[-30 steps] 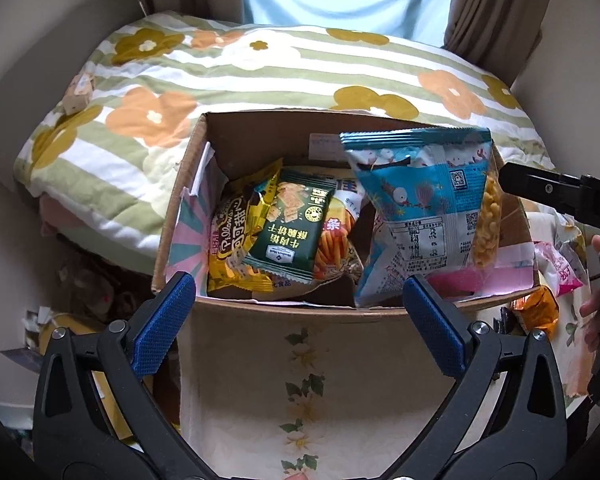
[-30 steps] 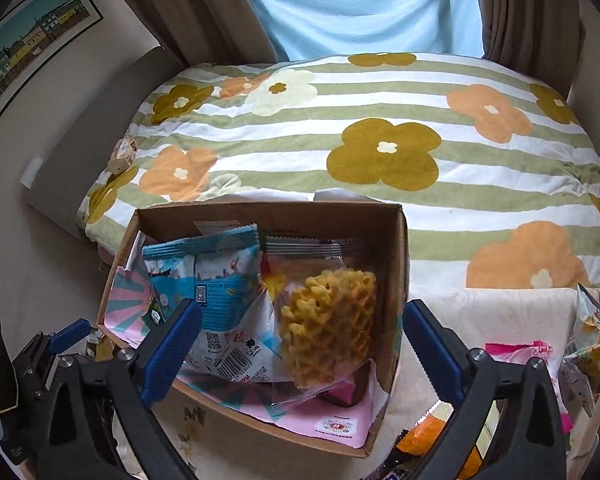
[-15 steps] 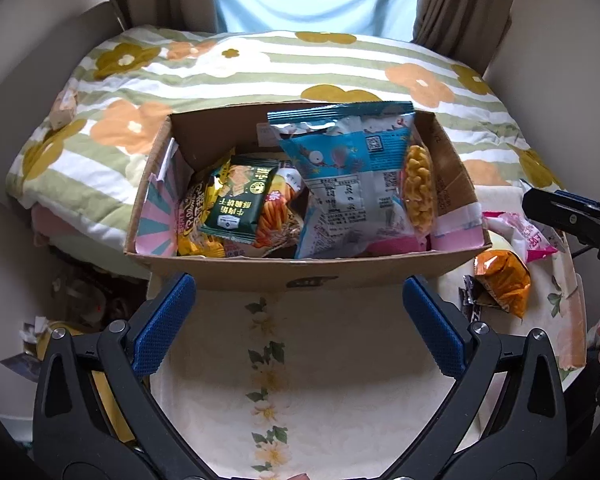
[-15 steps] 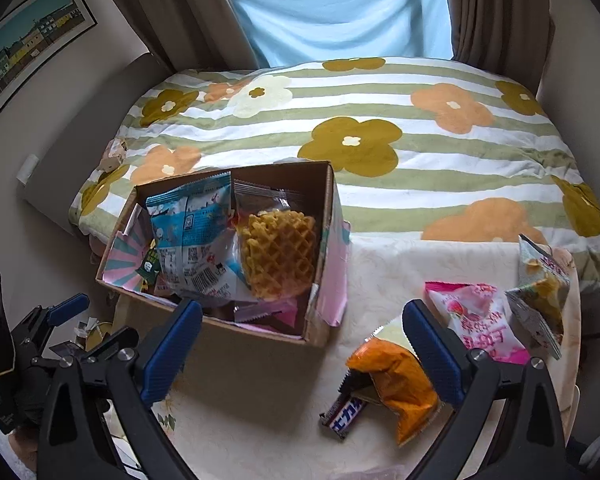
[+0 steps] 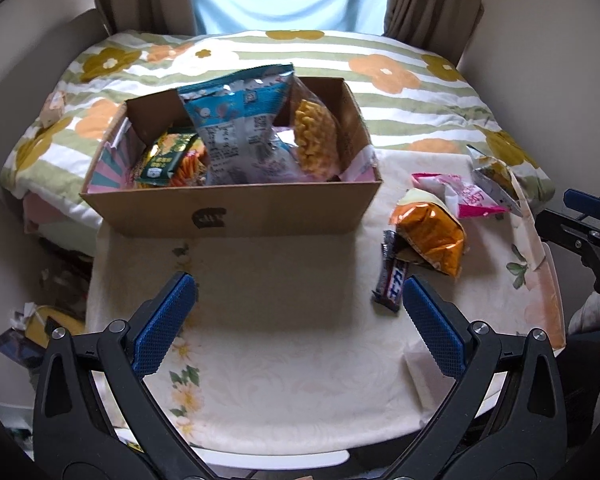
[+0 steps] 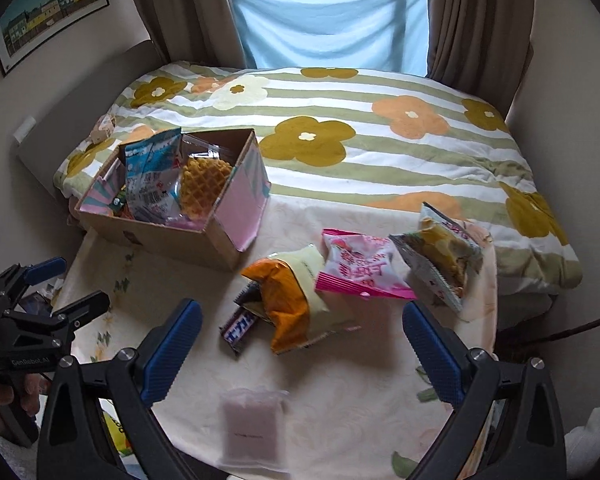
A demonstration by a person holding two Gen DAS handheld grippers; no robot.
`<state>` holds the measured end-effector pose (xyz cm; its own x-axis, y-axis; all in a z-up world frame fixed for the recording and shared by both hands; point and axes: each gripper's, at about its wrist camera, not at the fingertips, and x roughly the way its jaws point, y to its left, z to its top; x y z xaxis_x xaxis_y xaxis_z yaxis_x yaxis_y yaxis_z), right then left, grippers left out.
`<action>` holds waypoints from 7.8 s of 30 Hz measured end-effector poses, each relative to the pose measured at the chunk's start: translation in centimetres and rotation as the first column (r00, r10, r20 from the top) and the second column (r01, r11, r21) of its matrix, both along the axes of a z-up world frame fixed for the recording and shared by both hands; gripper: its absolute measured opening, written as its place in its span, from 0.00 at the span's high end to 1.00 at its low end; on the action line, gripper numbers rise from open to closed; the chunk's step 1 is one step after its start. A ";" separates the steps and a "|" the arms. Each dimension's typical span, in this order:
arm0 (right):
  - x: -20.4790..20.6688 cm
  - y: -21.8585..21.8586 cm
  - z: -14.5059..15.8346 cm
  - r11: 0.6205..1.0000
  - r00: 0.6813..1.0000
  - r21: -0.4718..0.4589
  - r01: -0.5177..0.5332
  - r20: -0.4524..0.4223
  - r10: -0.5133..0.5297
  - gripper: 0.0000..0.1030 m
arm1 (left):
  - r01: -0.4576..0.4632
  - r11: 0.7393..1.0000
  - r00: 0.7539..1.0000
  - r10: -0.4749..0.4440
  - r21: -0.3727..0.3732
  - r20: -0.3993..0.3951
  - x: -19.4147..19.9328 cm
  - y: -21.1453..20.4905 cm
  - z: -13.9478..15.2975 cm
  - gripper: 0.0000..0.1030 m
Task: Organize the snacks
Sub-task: 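Lower the wrapped waffle into the box and open the right tool, then grasp the pink strawberry bag with the left tool while the right tool grasps the grey corn-roll bag, then carry both bags over the box and open both tools to drop them in, then grasp the white packet with the left tool while the right tool grasps the orange-and-cream bag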
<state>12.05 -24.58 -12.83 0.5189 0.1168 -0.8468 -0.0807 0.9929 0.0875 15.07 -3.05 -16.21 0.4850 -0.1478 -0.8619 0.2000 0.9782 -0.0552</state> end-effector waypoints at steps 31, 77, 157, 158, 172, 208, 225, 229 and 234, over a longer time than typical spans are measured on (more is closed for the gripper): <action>5.4 -15.3 -4.9 0.976 0.988 0.170 0.135 -0.100 -0.120 0.03 | 0.000 1.000 0.992 -0.002 -0.017 -0.127 5.8 -19.0 -5.4 0.00; 13.3 -17.7 -15.2 0.843 0.828 0.195 0.501 -0.394 -0.400 0.15 | 0.192 0.981 0.923 -0.180 0.000 -0.341 15.1 -27.0 -14.6 0.28; 17.1 14.6 0.8 0.969 0.998 0.247 -0.022 -0.048 0.035 0.52 | -0.185 0.983 0.982 0.185 -0.005 -0.037 18.9 14.7 -1.7 0.00; 17.4 15.1 0.9 0.969 0.998 0.244 -0.036 -0.047 0.049 0.52 | -0.177 0.984 0.984 0.177 0.010 -0.034 18.5 14.5 -1.8 0.00; 22.5 22.9 0.8 0.944 0.967 0.236 -0.231 -0.049 0.249 0.51 | -0.159 0.987 0.987 0.160 0.037 -0.029 14.9 14.8 -1.1 0.00; 5.1 1.2 3.2 0.972 0.999 0.233 -0.017 0.044 0.007 0.01 | -0.038 0.999 0.999 0.038 0.003 0.009 3.4 1.1 2.0 0.00; 0.0 -6.3 -2.9 0.974 0.996 0.208 -0.086 -0.013 0.090 0.01 | 0.004 1.000 0.992 -0.005 -0.008 -0.122 -4.3 -7.6 -4.7 0.00; 0.3 -6.5 -5.0 0.969 0.991 0.212 -0.125 -0.023 0.132 0.01 | -0.019 0.999 0.982 0.011 -0.040 -0.189 -6.1 -8.8 -7.5 0.00; 0.6 -6.1 -7.7 0.957 0.981 0.233 -0.174 -0.049 0.190 0.00 | -0.038 0.998 0.969 0.024 -0.051 -0.246 -7.8 -11.1 -10.8 0.00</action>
